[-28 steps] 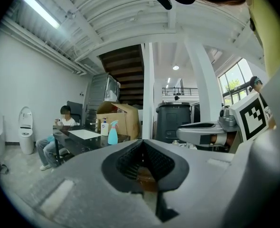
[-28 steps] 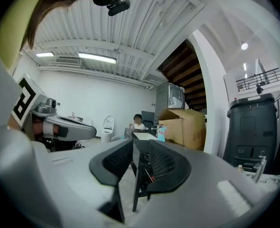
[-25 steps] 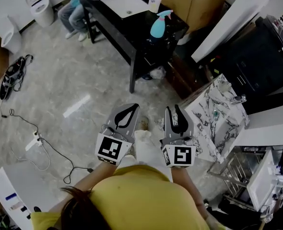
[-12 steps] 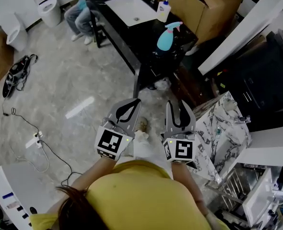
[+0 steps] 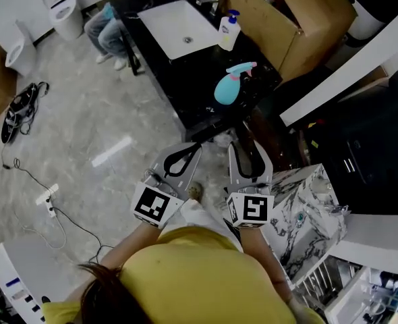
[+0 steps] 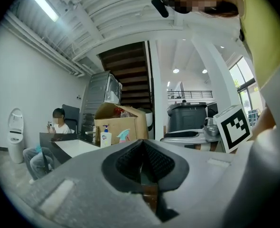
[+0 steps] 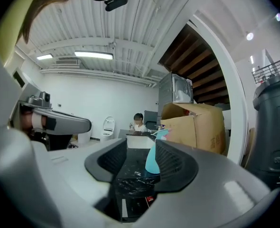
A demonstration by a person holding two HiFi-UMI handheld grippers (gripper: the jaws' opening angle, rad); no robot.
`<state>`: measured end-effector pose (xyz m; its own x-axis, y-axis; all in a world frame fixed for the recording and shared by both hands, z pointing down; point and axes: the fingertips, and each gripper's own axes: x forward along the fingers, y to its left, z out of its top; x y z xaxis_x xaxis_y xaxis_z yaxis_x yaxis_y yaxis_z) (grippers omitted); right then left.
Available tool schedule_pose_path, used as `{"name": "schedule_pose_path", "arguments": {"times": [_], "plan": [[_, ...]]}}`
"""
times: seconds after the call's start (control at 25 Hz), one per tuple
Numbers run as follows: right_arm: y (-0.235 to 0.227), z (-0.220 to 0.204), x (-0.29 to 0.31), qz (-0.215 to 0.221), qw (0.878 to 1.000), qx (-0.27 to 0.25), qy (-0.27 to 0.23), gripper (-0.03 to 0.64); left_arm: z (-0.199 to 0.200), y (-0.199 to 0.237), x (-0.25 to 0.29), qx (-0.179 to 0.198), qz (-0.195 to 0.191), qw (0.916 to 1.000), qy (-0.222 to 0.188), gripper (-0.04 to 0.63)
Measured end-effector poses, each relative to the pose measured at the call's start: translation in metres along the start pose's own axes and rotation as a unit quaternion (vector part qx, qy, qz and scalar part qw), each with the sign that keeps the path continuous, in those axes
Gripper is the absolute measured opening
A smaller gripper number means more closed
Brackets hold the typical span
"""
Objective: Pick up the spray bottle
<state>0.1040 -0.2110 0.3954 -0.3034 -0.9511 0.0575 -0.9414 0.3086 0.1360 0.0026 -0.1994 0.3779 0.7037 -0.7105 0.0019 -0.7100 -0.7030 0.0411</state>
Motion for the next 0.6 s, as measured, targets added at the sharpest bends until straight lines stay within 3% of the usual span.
{"name": "schedule_pose_path", "arguments": {"times": [0.28, 0.6], "plan": [[-0.037, -0.016, 0.063, 0.017, 1.000, 0.011, 0.013, 0.210, -0.004, 0.028, 0.060, 0.003, 0.005, 1.0000, 0.007, 0.006], [-0.050, -0.032, 0.097, 0.024, 0.999, 0.023, 0.029, 0.224, -0.012, 0.043, 0.092, 0.000, 0.001, 0.9997, 0.024, 0.006]]}}
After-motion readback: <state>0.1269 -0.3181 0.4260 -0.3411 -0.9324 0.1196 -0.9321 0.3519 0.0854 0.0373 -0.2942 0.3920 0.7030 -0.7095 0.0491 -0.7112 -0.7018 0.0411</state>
